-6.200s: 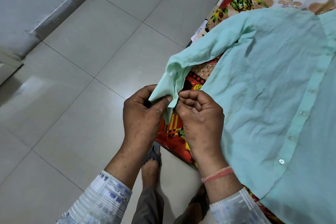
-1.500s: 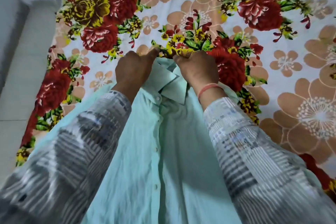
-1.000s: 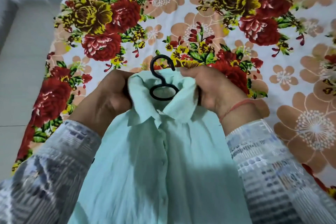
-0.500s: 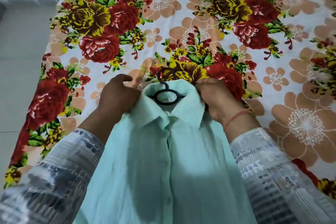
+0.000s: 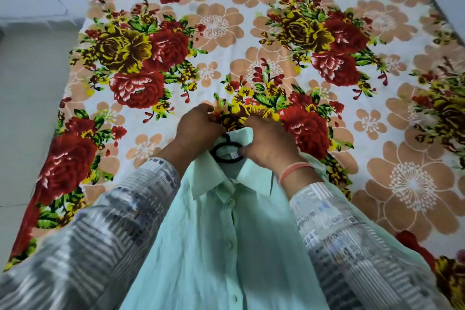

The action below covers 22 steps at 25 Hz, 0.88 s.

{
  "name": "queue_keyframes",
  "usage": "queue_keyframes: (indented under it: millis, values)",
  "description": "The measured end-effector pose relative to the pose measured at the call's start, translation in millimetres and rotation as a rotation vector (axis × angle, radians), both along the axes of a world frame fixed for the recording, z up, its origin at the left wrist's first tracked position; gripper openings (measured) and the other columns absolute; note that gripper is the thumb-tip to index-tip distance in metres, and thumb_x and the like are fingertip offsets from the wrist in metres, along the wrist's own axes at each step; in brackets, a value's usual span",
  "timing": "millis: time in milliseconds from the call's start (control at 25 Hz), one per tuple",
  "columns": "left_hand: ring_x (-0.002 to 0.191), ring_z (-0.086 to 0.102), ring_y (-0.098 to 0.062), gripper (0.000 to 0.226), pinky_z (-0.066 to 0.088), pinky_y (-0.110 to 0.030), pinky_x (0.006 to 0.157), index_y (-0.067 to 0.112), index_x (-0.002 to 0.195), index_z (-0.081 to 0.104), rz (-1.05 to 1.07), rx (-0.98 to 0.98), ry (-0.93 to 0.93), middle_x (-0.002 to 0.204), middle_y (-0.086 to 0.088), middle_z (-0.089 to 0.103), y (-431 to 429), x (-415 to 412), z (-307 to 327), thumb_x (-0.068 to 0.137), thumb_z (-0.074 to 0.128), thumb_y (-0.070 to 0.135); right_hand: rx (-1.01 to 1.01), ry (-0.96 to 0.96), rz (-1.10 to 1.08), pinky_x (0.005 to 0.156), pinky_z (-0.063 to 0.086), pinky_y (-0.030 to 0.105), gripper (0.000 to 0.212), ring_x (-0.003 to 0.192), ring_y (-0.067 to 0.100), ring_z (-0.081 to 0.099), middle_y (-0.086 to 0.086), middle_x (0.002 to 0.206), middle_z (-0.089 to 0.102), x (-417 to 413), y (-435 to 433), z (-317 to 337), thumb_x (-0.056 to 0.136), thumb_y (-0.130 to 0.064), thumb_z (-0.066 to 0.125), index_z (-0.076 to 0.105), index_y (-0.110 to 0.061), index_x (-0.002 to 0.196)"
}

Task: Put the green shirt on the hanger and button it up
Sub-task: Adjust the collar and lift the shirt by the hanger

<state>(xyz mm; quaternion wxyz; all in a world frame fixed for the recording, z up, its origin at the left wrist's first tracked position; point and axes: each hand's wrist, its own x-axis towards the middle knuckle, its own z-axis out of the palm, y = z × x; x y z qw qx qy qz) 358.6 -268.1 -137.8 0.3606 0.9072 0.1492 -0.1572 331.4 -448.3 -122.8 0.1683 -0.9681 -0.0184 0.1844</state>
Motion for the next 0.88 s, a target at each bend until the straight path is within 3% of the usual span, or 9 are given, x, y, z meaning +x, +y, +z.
queue_keyframes:
  millis: [120,200,280,400,480,560,680,800,880]
  values:
    - [0.099,0.070,-0.034,0.028,0.050,-0.037,0.076,0.008,0.108,0.078,-0.046,-0.052,0.066,0.102,-0.014,0.077,-4.5,12.7,3.7,0.084,0.087,0.020,0.111,-0.029,0.060,0.102,0.056,0.047,0.065,0.129,0.036,0.062,0.010,0.139,0.066,-8.7,6.2,3.7,0.083,-0.019,0.083,0.057,-0.024,0.142]
    - [0.082,0.064,-0.029,0.015,0.044,-0.036,0.070,0.006,0.097,0.081,-0.052,-0.128,0.057,0.088,-0.014,0.073,-2.7,9.3,22.1,0.090,0.083,0.019,0.263,-0.062,0.007,0.098,0.057,0.043,0.055,0.123,0.031,0.067,0.006,0.129,0.071,-16.0,2.8,12.9,0.083,-0.008,0.080,0.060,-0.021,0.132]
    - [0.078,0.057,-0.021,0.011,0.043,-0.034,0.072,0.006,0.091,0.080,-0.067,-0.283,0.006,0.082,-0.010,0.070,5.7,-6.8,54.3,0.096,0.079,0.016,0.407,-0.118,-0.065,0.089,0.056,0.033,0.041,0.108,0.021,0.069,-0.003,0.108,0.069,-27.3,-4.4,33.1,0.085,0.000,0.076,0.062,-0.018,0.119]
    - [0.079,0.066,-0.024,0.014,0.050,-0.037,0.076,0.007,0.087,0.081,-0.101,-0.526,-0.087,0.087,-0.014,0.081,16.3,-36.0,123.6,0.098,0.079,0.016,0.541,-0.260,-0.175,0.077,0.049,0.020,0.028,0.087,0.008,0.063,-0.012,0.093,0.065,-47.7,-19.8,84.7,0.088,-0.005,0.078,0.063,-0.022,0.104]
    - [0.074,0.071,-0.029,0.022,0.055,-0.038,0.070,0.001,0.083,0.081,-0.097,-0.626,-0.184,0.085,-0.023,0.080,14.0,-48.5,183.4,0.095,0.080,0.019,0.593,-0.352,-0.196,0.075,0.051,0.016,0.024,0.085,0.001,0.064,-0.013,0.091,0.069,-59.3,-25.4,136.6,0.088,-0.010,0.081,0.067,-0.026,0.100]
    - [0.063,0.071,-0.023,0.027,0.056,-0.030,0.061,-0.003,0.080,0.080,-0.127,-0.664,-0.308,0.074,-0.019,0.079,6.1,-55.0,260.7,0.094,0.080,0.020,0.592,-0.453,-0.150,0.075,0.053,0.015,0.021,0.083,-0.002,0.066,-0.018,0.090,0.071,-62.5,-27.0,210.6,0.088,-0.015,0.082,0.072,-0.028,0.102]
    - [0.041,0.051,-0.005,0.033,0.041,-0.013,0.046,-0.002,0.076,0.075,-0.238,-0.649,-0.440,0.056,-0.004,0.068,-11.4,-68.7,373.1,0.098,0.078,0.022,0.544,-0.591,-0.083,0.066,0.049,0.016,0.011,0.072,-0.001,0.065,-0.022,0.082,0.071,-75.8,-30.1,324.5,0.090,-0.020,0.081,0.075,-0.027,0.097]
    - [0.038,0.033,-0.008,0.042,0.029,-0.021,0.042,0.009,0.069,0.066,-0.245,-0.628,-0.544,0.048,0.005,0.048,-12.5,-104.5,480.6,0.102,0.072,0.035,0.538,-0.716,-0.078,0.064,0.047,0.010,0.011,0.070,-0.005,0.064,-0.032,0.078,0.070,-114.1,-37.8,438.7,0.089,-0.020,0.082,0.077,-0.029,0.093]
    - [0.039,0.035,-0.008,0.039,0.030,-0.021,0.044,0.009,0.075,0.070,-0.213,-0.622,-0.639,0.054,0.001,0.049,-9.4,-133.2,543.1,0.105,0.069,0.034,0.575,-0.773,-0.060,0.063,0.046,0.009,0.002,0.070,-0.004,0.065,-0.033,0.074,0.070,-148.9,-42.6,508.6,0.093,-0.026,0.080,0.078,-0.028,0.094]
